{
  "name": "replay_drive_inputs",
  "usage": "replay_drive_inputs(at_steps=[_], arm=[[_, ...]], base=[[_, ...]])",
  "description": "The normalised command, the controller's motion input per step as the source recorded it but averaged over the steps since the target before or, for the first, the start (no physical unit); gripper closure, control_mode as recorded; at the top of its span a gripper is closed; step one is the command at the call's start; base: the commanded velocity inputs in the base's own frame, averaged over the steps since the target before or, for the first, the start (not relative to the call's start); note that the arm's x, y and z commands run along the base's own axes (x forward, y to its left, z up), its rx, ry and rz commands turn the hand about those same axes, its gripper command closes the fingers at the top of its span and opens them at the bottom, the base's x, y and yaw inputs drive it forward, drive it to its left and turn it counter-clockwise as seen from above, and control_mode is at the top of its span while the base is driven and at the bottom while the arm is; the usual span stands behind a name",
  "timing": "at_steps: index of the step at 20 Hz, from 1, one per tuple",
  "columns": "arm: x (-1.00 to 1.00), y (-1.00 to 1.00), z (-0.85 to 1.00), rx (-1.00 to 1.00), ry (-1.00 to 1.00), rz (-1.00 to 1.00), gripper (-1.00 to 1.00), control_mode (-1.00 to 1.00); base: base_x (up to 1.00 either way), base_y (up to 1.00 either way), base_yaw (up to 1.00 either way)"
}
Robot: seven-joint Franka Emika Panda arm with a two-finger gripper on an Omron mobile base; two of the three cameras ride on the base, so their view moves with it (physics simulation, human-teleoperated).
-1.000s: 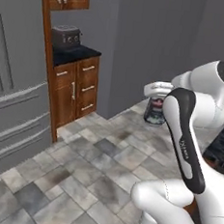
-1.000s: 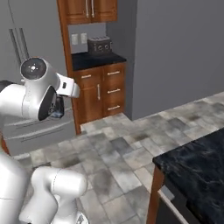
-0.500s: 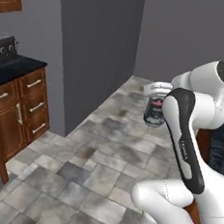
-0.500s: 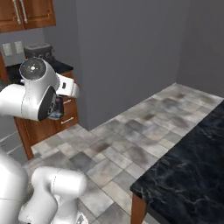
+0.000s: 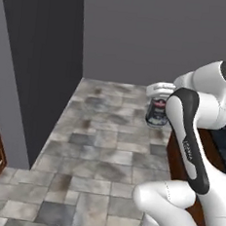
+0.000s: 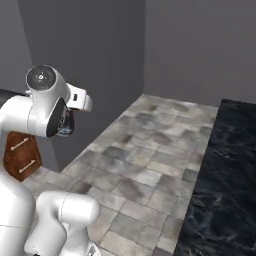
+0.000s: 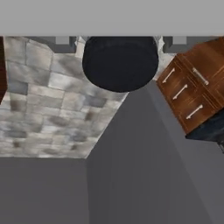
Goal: Move the hot dog bun to the plate on the dining table and place the condiment next to that plate. Then navigate to the fridge and take the sausage and place it on the plate as well.
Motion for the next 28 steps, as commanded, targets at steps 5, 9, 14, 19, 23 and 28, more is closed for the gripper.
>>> replay_drive_inputs(at_steps=[5, 9, 14, 19, 23, 28], arm=[[0.00, 0.00, 0.00, 0.00, 0.00, 0.00, 1.00, 1.00], [0.00, 0.00, 0.00, 0.00, 0.00, 0.00, 1.00, 1.00], [0.00, 0.00, 0.00, 0.00, 0.00, 0.00, 1.00, 1.00], [0.00, 0.00, 0.00, 0.00, 0.00, 0.00, 1.00, 1.00], [0.00, 0.00, 0.00, 0.00, 0.00, 0.00, 1.00, 1.00], [0.00, 0.00, 0.00, 0.00, 0.00, 0.00, 1.00, 1.00]], base=[[0.70, 0.92, -0.56], [1.00, 0.60, -0.58], [1.00, 0.51, -0.62], [0.96, 0.61, -0.69], [0.74, 0.76, -0.69], [0.56, 0.90, -0.66]])
